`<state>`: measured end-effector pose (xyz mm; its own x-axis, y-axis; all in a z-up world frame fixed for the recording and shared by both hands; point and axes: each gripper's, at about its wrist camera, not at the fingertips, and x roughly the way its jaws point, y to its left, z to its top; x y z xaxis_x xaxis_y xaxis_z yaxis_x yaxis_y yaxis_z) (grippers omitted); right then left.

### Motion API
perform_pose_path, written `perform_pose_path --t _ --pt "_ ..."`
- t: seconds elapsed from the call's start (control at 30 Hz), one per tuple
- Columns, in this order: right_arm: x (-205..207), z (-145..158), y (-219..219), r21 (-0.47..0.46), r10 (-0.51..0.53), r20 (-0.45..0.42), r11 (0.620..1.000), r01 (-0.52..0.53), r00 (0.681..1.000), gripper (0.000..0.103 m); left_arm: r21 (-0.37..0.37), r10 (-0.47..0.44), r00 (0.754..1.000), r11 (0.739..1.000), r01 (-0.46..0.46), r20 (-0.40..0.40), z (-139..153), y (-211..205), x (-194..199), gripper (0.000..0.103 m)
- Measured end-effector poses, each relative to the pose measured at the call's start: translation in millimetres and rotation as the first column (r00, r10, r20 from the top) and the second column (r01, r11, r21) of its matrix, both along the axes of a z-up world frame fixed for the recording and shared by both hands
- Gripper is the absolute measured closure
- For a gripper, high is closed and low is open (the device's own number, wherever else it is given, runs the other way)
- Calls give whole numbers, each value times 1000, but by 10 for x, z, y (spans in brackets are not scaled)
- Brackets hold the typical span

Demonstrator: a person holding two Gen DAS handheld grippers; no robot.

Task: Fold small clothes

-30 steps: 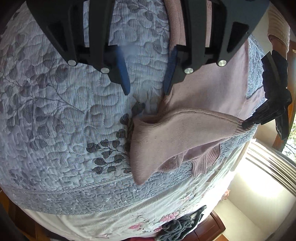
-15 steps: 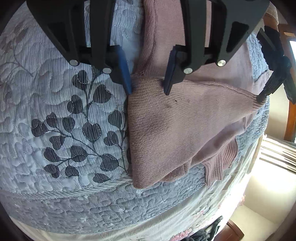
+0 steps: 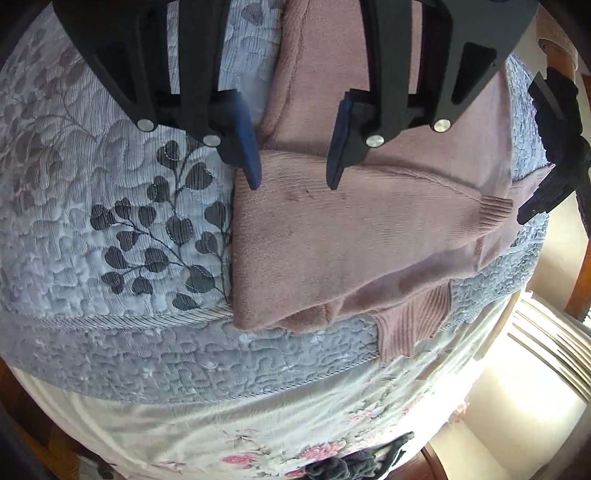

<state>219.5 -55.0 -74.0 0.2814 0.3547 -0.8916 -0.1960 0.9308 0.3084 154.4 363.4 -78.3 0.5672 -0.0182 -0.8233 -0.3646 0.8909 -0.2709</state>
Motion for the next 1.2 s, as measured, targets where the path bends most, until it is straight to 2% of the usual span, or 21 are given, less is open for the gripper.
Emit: perform_pose_path --t 0.07,0.13,0.3,0.33,0.4,0.6,0.67,0.73,0.83,0.97,1.07,1.2 --pt "14 -39 122 32 31 -33 999 -30 999 65 2 -31 1000 1000 31 7 19 -129 69 77" --pt "62 -142 258 12 48 -55 999 -48 997 65 -8 -71 997 997 71 -8 -68 -261 155 74" --pt "57 -516 322 -24 36 -141 999 -40 989 66 -39 -110 981 994 105 -157 -589 -375 301 74" --pt "52 -578 322 -24 35 -147 999 -39 989 66 -43 -105 979 994 99 -174 -680 -358 304 74" --pt "29 -652 305 -14 38 -148 999 -40 988 65 -60 -105 981 994 96 -160 -769 -313 276 74" --pt "19 -619 361 -24 61 -141 998 -65 988 60 -66 -119 981 992 110 -155 -662 -272 207 73" --pt "-21 -485 345 1 56 -123 998 -56 991 58 -65 -118 985 992 111 -123 -511 -196 87 67" --pt "-90 -338 349 34 64 -100 998 -61 993 56 -46 -108 991 993 105 -85 -359 -48 -101 53" --pt "-212 -201 459 31 106 -79 994 -104 991 52 -37 -50 996 998 47 -69 -253 361 -432 52" --pt "-358 -193 747 32 183 -92 983 -180 979 49 6 98 990 995 -98 -99 -273 1083 -866 52" --pt "-445 -250 981 37 227 -104 974 -224 968 49 -15 237 966 971 -240 -105 -320 1671 -1214 52" --pt "-530 -351 1252 20 269 -118 963 -268 956 49 -64 385 918 918 -391 -92 -399 2304 -1546 52"
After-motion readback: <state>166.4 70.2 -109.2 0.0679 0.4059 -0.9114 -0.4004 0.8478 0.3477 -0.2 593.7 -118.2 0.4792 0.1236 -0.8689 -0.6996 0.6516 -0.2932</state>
